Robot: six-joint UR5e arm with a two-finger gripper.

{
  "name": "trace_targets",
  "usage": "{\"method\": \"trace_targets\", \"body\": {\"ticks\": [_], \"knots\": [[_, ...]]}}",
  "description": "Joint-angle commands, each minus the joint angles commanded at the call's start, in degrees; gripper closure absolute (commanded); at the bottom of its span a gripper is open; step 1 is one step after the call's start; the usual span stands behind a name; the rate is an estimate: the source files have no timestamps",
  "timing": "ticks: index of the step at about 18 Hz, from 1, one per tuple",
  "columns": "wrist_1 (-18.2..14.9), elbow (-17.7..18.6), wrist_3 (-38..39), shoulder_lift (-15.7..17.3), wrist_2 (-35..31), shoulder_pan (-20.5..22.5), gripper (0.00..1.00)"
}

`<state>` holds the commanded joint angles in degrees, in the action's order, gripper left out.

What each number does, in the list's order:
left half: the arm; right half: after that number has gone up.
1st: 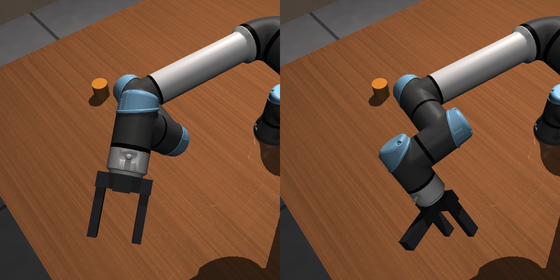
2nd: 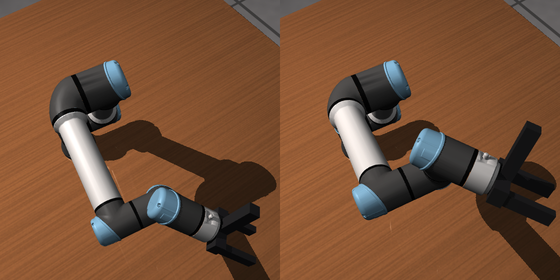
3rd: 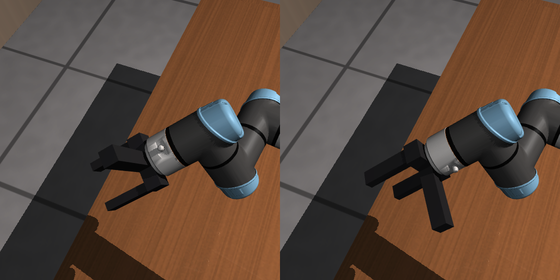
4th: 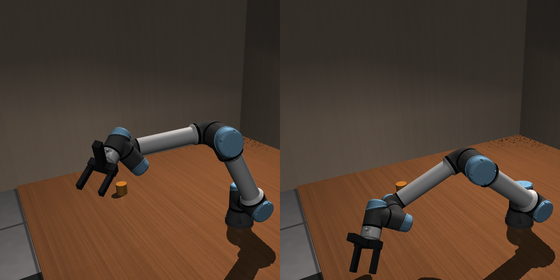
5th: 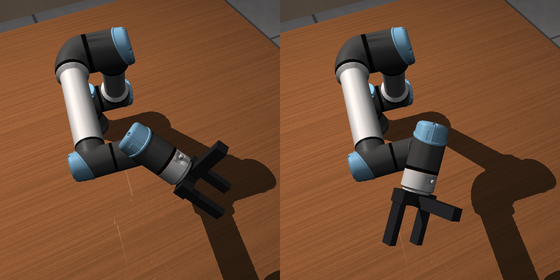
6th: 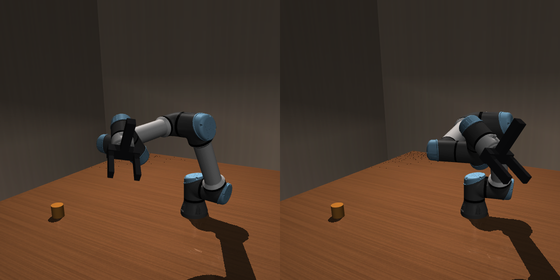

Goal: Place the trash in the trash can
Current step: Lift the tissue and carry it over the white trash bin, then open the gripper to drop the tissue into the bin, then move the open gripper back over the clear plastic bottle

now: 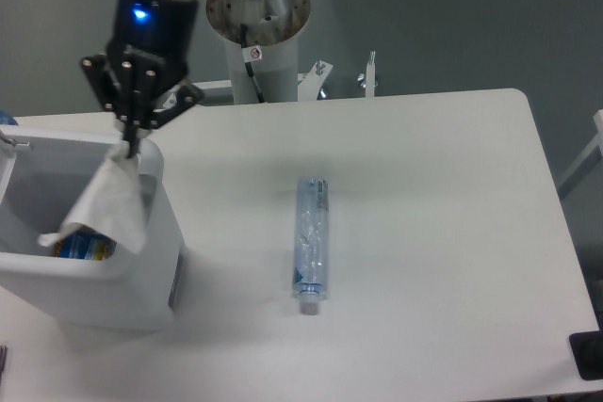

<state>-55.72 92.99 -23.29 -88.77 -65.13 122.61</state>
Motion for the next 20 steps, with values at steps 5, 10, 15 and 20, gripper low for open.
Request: {"method": "trace_targets", "body": {"ticks": [5,10,15,20], "knots": [[0.09,0.79,-0.35,-0.18,0.35,-2.11,0.88],[0.17,0.53,-0.79,-0.09,0.17,-2.03,0.32],[0.35,-1.05,-0.79,-0.17,-0.87,-1.85,0.06],[0.52,-1.58,-1.05,-0.61,-1.94,6.57,0.06]]}}
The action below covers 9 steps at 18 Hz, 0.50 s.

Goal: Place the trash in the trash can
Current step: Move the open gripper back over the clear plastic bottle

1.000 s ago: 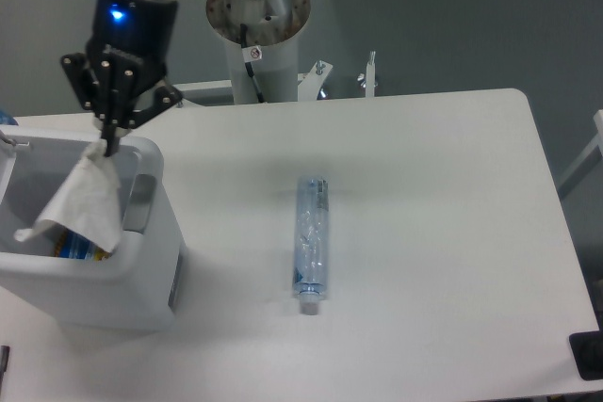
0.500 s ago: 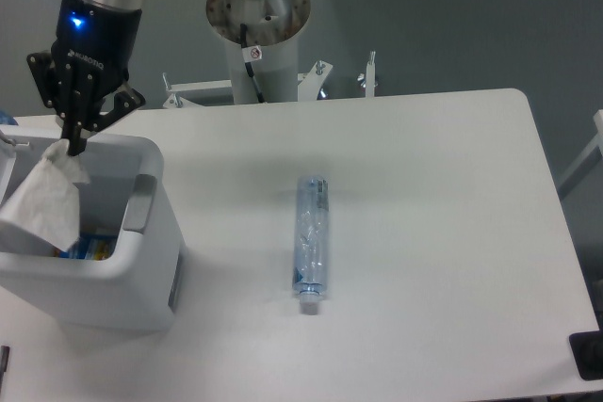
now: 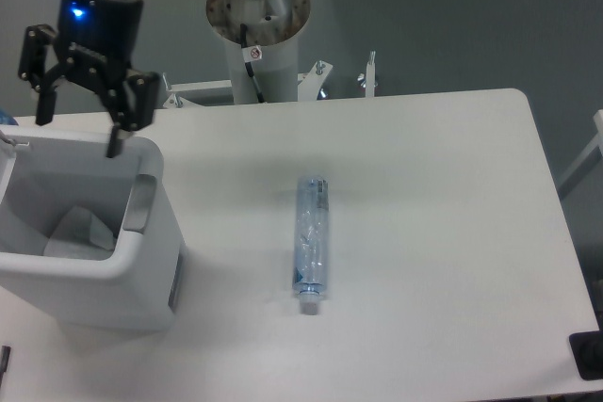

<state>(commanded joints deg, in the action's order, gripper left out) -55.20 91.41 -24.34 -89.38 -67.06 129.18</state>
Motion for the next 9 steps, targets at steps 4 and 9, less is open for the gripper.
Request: {"method": "trace_targets", "body": {"ticks": [4,9], "knots": [[0.26,-0.62,-1.67,-2.72,2.90,8.00,0.06],[0.35,-3.51,-1.67,-8.96,2.90,13.98,0.06]]}}
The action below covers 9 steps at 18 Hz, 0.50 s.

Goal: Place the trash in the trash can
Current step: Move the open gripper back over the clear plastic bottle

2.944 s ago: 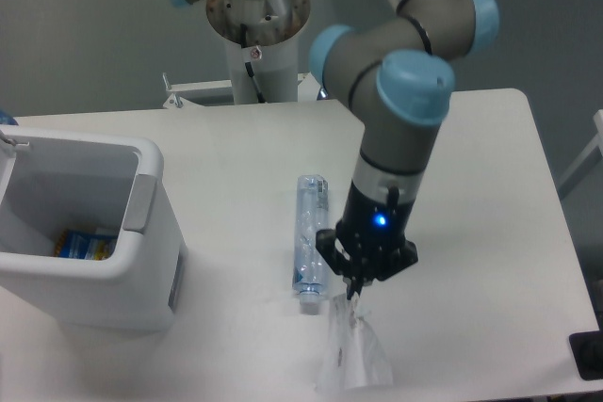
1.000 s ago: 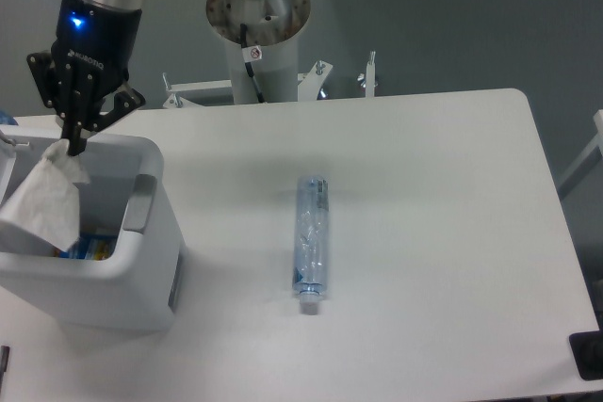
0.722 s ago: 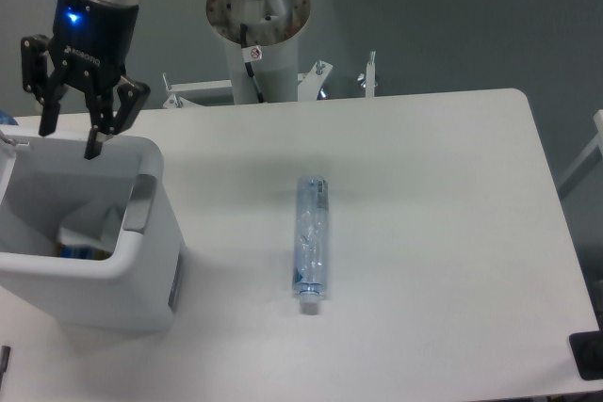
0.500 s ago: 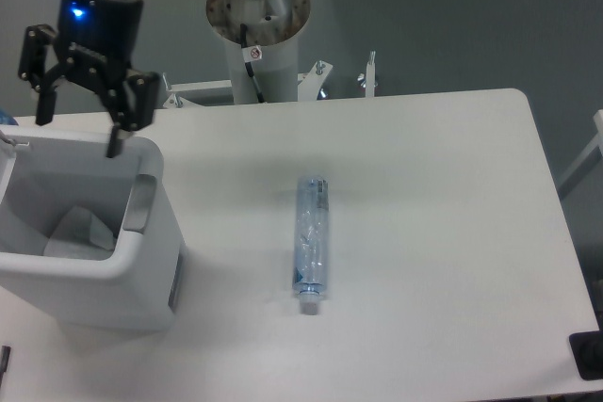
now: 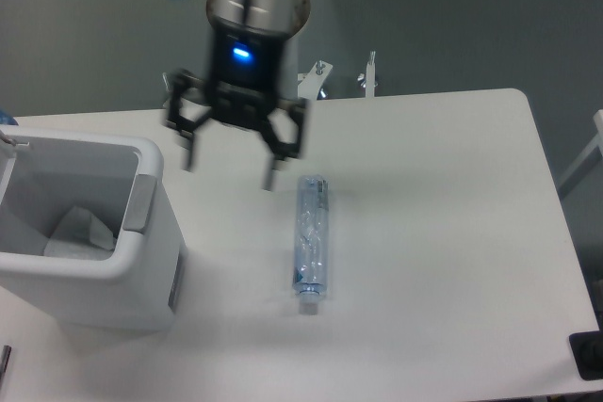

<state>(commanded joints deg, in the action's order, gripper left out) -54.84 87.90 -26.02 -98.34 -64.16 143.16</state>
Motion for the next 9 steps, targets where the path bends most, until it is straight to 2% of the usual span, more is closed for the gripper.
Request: {"method": "trace_targets", "body": {"ticks": [3,7,9], "knots": [[0.00,-0.62,0.00,-3.43,-0.44,1.76,0.04],[-0.44,-0.80,-2.28,-9.31,-0.88,1.59,0.02],[-1.14,-1.93,-2.46,-11.87,-3.67,1.33,0.02]]}}
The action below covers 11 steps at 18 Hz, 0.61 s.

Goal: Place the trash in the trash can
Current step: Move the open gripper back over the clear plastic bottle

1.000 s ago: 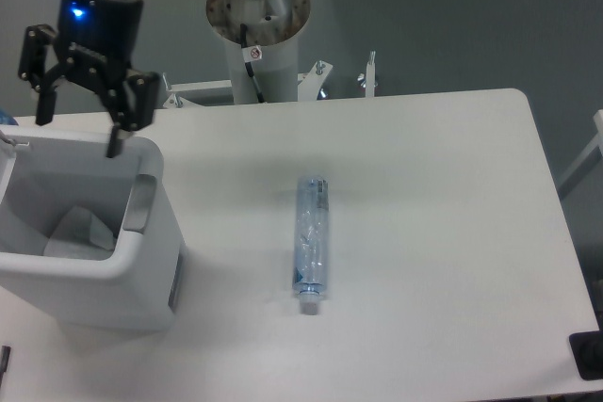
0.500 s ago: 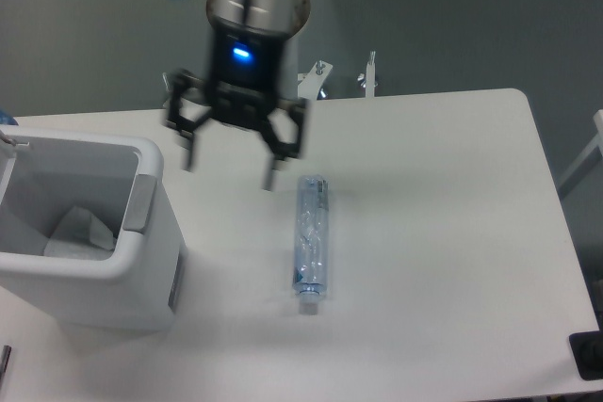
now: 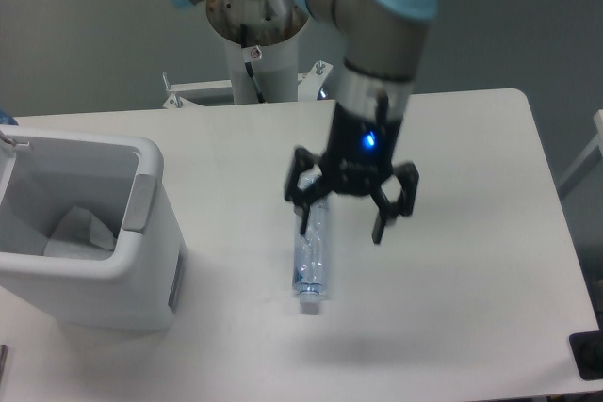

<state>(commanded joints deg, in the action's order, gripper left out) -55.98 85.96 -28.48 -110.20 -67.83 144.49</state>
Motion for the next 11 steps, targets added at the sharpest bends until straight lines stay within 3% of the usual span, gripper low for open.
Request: {"method": "trace_targets", "body": {"ticks": [6,11], "knots": [[-8.00,-6.51,0.00,-7.91,-7.48,-2.54,0.02],[-7.65,-6.86,0.61,-12.14,-8.63,-6.33,0.01]]}}
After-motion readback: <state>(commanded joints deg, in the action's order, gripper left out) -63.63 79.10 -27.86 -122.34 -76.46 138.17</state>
